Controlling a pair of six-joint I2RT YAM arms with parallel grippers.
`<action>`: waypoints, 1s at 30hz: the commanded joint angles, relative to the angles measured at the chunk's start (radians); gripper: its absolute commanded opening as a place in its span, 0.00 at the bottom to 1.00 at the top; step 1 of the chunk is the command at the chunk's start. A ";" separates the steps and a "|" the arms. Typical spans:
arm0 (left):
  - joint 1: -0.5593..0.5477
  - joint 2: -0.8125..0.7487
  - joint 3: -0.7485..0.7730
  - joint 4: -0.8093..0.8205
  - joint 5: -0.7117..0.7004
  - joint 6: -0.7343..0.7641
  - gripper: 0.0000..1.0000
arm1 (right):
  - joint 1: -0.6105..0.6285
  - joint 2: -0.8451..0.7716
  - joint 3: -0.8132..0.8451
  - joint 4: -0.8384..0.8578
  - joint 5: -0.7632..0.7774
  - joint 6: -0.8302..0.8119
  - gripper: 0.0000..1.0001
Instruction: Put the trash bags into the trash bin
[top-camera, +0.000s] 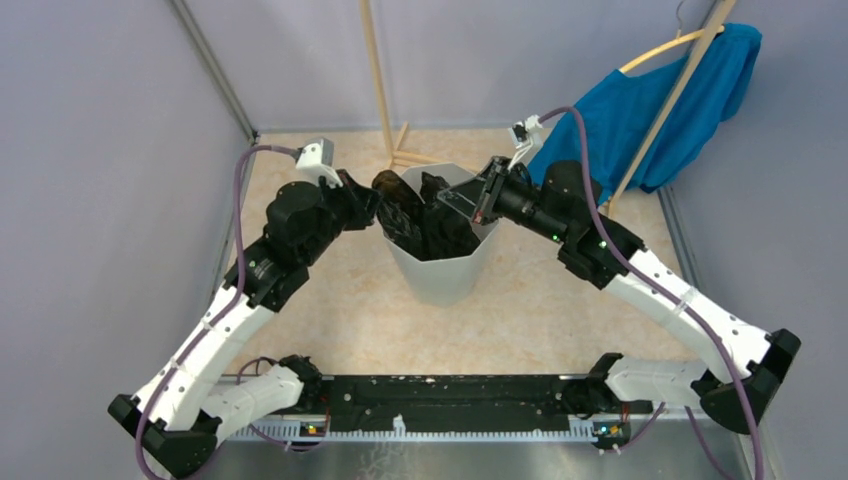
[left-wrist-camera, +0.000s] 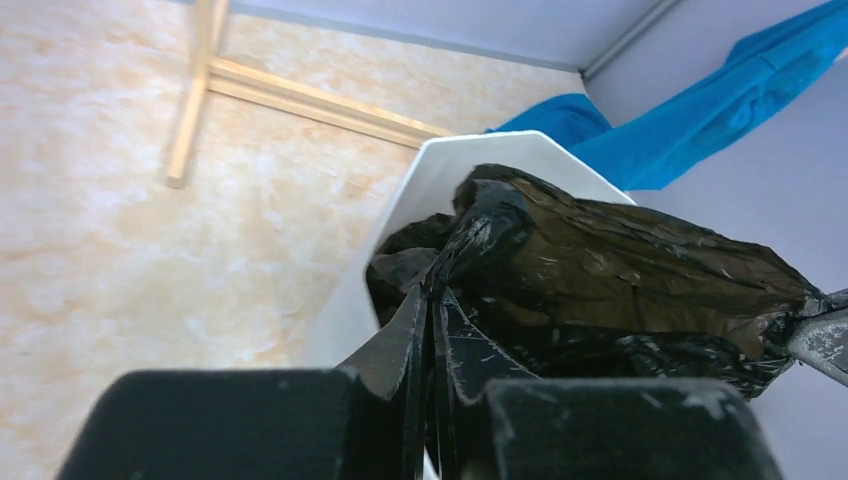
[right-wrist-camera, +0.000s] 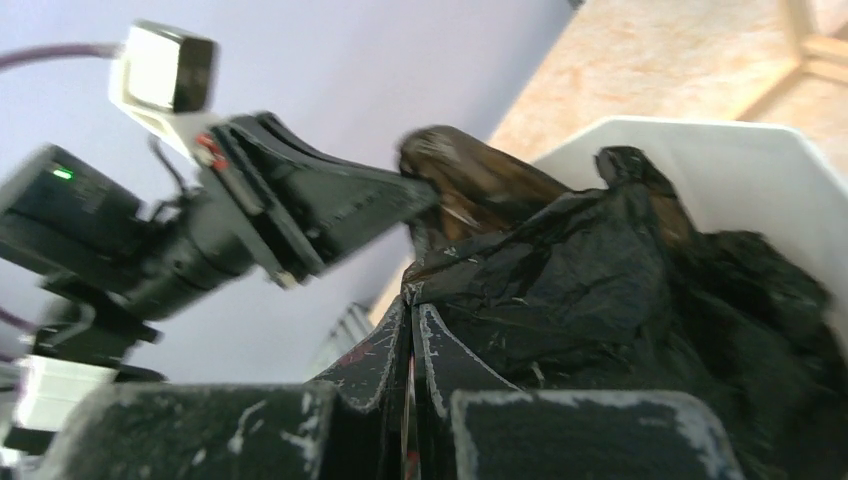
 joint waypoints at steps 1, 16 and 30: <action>-0.001 -0.065 0.054 -0.052 -0.137 0.090 0.08 | -0.007 -0.105 0.051 -0.187 0.112 -0.197 0.00; -0.002 -0.109 -0.002 -0.179 -0.260 0.174 0.02 | -0.009 -0.339 -0.004 -0.638 0.547 -0.433 0.00; -0.001 -0.274 -0.118 -0.160 -0.093 0.080 0.01 | -0.009 -0.472 -0.221 -0.513 0.278 -0.345 0.38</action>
